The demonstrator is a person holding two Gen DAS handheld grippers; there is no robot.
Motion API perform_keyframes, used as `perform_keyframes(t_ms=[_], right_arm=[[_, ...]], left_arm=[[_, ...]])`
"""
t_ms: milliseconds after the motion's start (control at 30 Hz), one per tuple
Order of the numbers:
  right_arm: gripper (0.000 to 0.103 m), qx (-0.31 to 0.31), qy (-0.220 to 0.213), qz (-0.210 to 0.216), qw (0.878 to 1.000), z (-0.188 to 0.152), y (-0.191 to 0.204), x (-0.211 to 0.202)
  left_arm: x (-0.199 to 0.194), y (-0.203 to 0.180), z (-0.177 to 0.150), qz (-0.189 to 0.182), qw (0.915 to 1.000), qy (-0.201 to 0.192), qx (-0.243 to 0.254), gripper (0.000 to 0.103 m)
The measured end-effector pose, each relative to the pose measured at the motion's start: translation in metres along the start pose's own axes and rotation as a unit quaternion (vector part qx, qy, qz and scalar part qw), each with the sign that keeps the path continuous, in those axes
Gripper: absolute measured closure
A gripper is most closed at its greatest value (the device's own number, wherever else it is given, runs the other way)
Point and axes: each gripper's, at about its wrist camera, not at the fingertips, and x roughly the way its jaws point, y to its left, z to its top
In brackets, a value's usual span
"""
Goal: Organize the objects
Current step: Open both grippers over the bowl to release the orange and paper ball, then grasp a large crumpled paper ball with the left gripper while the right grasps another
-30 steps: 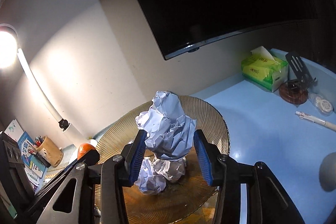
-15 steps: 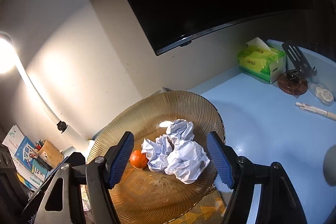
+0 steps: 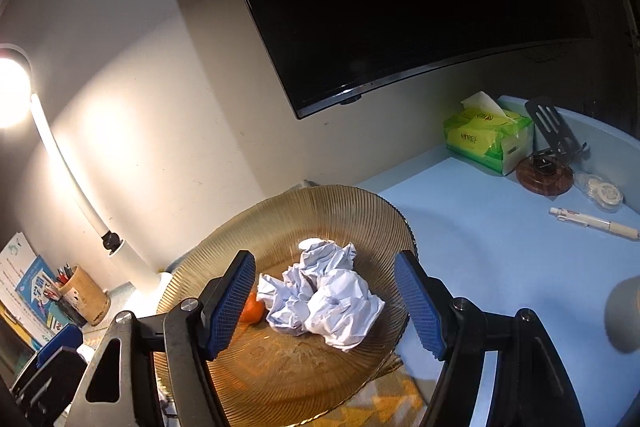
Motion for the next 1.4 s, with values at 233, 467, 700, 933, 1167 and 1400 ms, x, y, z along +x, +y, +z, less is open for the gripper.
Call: perform_keyframes(t_ms=[233, 467, 700, 933, 1167, 1400], right_arm=[[0.032, -0.030, -0.015, 0.072, 0.997, -0.019, 0.057, -0.074], [0.032, -0.066, 0.018, 0.137, 0.988, -0.052, 0.116, -0.105], [0.032, -0.095, 0.079, 0.168, 0.978, -0.101, 0.181, -0.111], [0.032, -0.171, 0.118, 0.180, 0.962, -0.159, 0.248, -0.111], [0.032, -0.187, 0.186, 0.177, 0.948, -0.206, 0.273, -0.073], [0.032, -0.180, 0.245, 0.169, 0.937, -0.226, 0.286, -0.033]], left_arm=[[-0.095, 0.041, -0.008, 0.021, 0.9987, -0.025, -0.039, 0.015], [-0.175, 0.125, -0.027, 0.086, 0.9900, -0.015, -0.111, 0.000], [-0.232, 0.203, -0.051, 0.204, 0.9700, 0.004, -0.132, 0.001], [-0.218, 0.240, -0.096, 0.218, 0.9667, 0.003, -0.134, 0.001], [-0.165, 0.276, -0.137, 0.194, 0.9661, 0.062, -0.159, 0.001], [-0.129, 0.295, -0.137, 0.203, 0.9582, 0.121, -0.161, 0.001]])
